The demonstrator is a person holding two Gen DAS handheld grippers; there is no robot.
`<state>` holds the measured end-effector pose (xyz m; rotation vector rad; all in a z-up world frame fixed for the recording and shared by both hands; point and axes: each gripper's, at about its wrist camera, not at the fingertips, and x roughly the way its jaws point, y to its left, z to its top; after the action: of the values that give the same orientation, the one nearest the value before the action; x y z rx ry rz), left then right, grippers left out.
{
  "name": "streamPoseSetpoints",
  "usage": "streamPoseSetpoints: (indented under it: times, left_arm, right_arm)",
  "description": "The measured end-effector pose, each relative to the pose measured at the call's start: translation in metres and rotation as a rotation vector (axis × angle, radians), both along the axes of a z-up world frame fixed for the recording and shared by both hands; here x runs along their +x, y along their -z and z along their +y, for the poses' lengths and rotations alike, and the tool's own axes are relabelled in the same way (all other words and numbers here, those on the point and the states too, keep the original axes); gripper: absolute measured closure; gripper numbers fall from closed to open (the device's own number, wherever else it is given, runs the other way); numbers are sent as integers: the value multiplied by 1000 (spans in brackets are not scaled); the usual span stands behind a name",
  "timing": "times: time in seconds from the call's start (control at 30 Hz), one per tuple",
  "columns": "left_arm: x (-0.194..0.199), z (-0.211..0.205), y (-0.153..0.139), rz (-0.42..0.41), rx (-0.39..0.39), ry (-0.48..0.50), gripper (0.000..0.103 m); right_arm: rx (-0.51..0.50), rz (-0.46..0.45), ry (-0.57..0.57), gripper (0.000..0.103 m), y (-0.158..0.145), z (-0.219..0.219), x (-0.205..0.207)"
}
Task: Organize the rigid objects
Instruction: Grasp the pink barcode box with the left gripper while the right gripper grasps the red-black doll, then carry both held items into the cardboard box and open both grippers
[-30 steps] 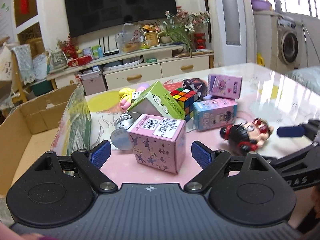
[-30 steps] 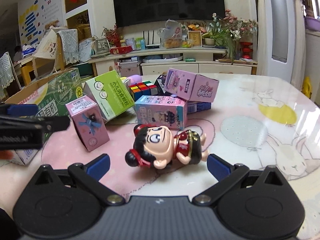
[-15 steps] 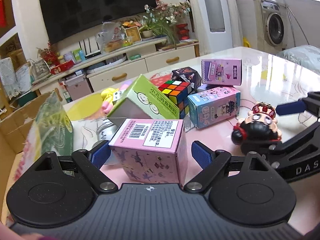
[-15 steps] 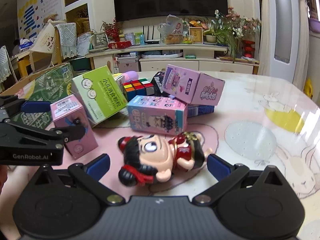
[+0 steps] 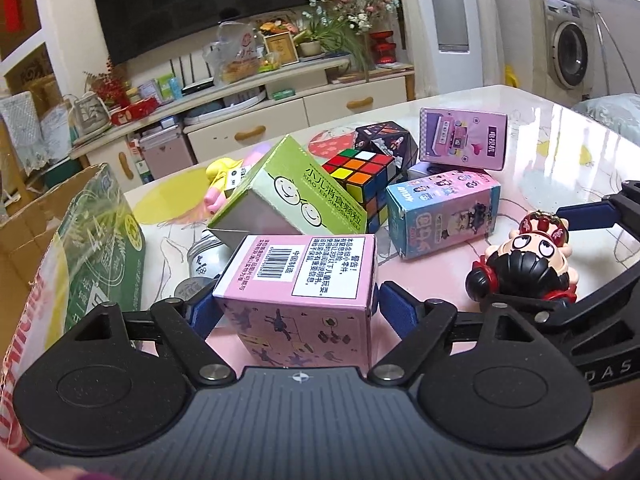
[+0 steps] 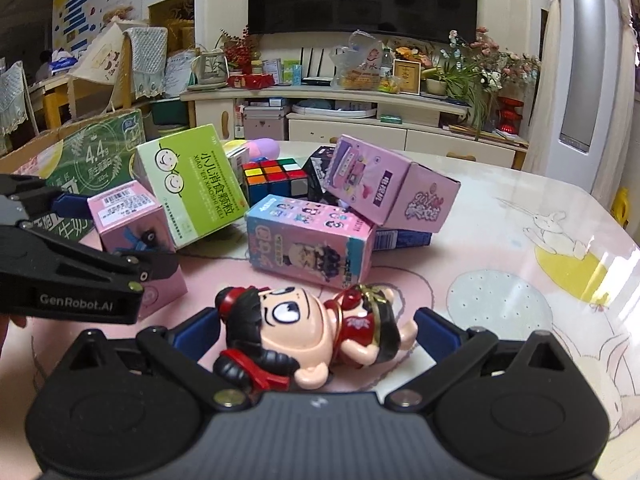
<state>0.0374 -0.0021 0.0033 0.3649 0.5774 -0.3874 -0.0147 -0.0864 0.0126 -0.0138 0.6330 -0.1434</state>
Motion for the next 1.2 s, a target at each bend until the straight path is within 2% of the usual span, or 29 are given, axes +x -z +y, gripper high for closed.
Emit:
streamPoseSetpoints:
  times: [0.37,0.77,1.0,1.2]
  left_arm:
    - [-3,7,-12,36,-39,-82,5]
    - [-24,26,-54,7,-166,-99,5]
    - [-35,57,-85,-44,-252,-136,5]
    - [-34,99,-102,-73,-298,-225,5]
  right_arm:
    - [-13,5,-7,3,-1,1,1]
    - [-37,-39,22,3,-9,9,-7]
    - [-50,-101,2,3,-31,29,-10]
    - [-62,-155,-65,3,-55,63,-7]
